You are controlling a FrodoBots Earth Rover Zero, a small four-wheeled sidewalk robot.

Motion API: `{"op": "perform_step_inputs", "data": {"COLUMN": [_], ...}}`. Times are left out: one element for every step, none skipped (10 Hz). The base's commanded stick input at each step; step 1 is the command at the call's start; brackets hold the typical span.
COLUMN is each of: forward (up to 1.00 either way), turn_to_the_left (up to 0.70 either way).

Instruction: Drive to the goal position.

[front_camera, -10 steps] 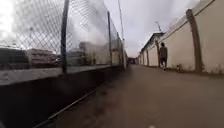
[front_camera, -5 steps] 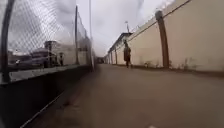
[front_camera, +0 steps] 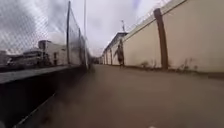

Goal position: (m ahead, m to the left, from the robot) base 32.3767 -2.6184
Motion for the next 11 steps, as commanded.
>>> {"op": "perform_step_inputs", "data": {"forward": [0.70, 0.70, 0.70, 0.70, 0.70, 0.70, 0.70, 0.70, 0.70, 0.70, 0.70], "turn_to_the_left": [0.05, 0.05, 0.01, -0.30, -0.01, 0.05, 0.04, 0.03, 0.03, 0.04, 0.04]}}
